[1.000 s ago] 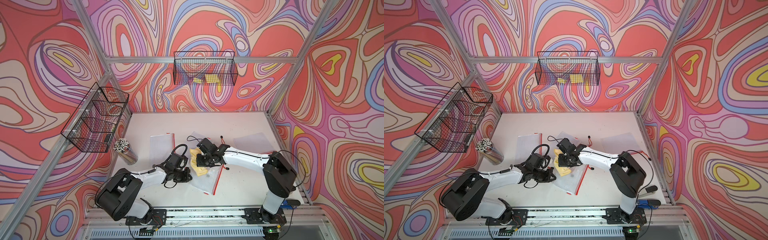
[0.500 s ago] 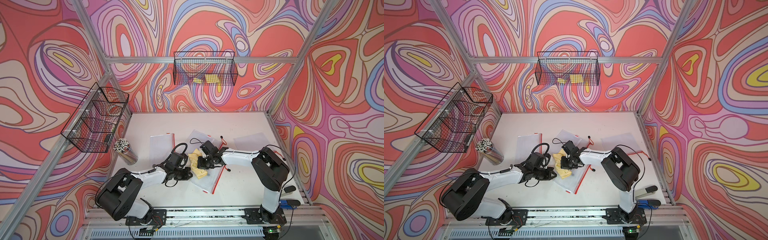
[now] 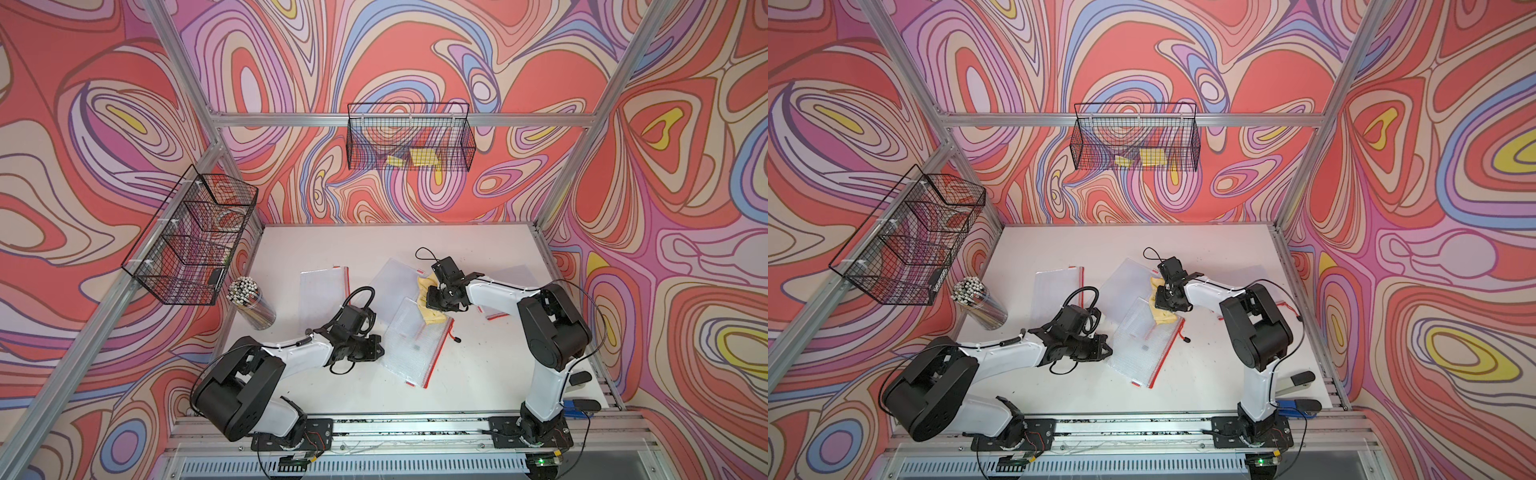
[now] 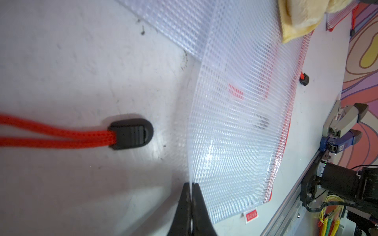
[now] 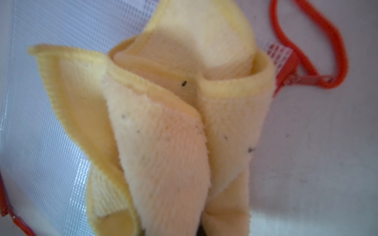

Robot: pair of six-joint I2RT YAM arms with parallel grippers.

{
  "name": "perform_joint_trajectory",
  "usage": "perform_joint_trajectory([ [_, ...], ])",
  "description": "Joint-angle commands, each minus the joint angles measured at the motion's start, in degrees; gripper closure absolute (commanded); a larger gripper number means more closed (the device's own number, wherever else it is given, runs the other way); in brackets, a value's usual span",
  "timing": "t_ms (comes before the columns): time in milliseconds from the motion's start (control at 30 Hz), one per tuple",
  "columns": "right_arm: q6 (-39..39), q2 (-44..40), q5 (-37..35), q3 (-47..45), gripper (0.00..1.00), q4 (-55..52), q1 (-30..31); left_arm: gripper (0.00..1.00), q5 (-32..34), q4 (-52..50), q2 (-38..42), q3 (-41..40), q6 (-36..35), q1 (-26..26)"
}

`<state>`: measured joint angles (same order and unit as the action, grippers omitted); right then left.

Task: Wipe the document bag
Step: Wipe the dirt from the document bag.

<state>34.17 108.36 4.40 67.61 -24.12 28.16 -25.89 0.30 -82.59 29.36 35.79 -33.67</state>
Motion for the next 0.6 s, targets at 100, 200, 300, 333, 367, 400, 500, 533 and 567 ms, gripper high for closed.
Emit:
perform_joint_trajectory([
  [100, 2.96, 0.02, 2.66, 3.57, 1.00, -2.22, 12.25, 1.00, 0.23, -2.22, -0.78, -0.41, 0.09, -0.13],
  [200, 4.36, 3.18, 6.04, 4.48, 1.00, 0.60, 15.32, 1.00, 0.01, -2.72, -1.38, -0.44, -0.36, -0.09],
  [300, 4.72, 6.15, 5.42, 5.50, 1.00, 0.60, 15.96, 1.00, 0.30, -3.91, -1.80, 1.99, -0.99, -0.08],
  [333, 4.55, 6.46, 3.85, 5.62, 1.00, 0.04, 15.80, 1.00, 0.36, -4.27, -1.72, 2.10, -1.04, -0.08],
  [367, 4.17, 6.56, 2.26, 5.63, 1.00, -0.37, 15.51, 1.00, 0.36, -4.38, -1.55, 2.02, -1.02, -0.15],
  [400, 3.86, 6.40, 1.29, 5.56, 1.00, -0.93, 14.82, 1.00, 0.46, -4.19, -1.28, 1.80, -0.84, -0.13],
  [500, 2.82, 4.69, 1.23, 4.23, 1.00, -0.96, 11.15, 1.00, 0.93, -4.56, -0.74, 1.60, -0.93, -0.08],
  [533, 2.22, 3.86, 0.71, 3.48, 1.00, -0.93, 9.59, 1.00, 1.03, -4.52, -0.73, 1.52, -0.94, -0.10],
  [567, 1.54, 3.22, 0.34, 2.96, 1.00, -1.16, 8.10, 1.00, 1.12, -4.51, -0.82, 1.50, -0.91, -0.12],
])
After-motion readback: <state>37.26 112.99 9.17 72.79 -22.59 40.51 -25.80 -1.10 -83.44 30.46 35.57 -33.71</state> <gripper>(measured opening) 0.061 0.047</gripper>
